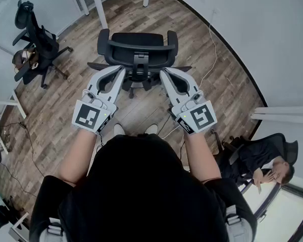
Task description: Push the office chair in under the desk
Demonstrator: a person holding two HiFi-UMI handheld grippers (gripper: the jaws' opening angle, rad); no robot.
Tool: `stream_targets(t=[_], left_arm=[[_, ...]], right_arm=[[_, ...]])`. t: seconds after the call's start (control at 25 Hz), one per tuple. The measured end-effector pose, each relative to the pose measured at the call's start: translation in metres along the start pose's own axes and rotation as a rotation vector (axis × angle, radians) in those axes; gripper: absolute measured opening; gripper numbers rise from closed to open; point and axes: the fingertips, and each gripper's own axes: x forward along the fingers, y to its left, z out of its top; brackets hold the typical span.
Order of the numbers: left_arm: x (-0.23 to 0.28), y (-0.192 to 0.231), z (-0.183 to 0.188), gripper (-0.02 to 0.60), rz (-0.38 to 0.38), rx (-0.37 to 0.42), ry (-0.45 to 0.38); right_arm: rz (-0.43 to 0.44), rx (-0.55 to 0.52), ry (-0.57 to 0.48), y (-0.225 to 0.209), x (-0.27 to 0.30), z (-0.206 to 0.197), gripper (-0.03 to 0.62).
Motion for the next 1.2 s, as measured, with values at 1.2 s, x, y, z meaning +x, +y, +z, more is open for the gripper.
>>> stream_targets(t=[1.2], left_arm=[[0.005, -0.011, -0.070, 0.044, 0.008, 0.110, 0.283]], right_arm=[[0.060, 0.105, 0.242, -0.040, -0.032, -0.086, 0.034]])
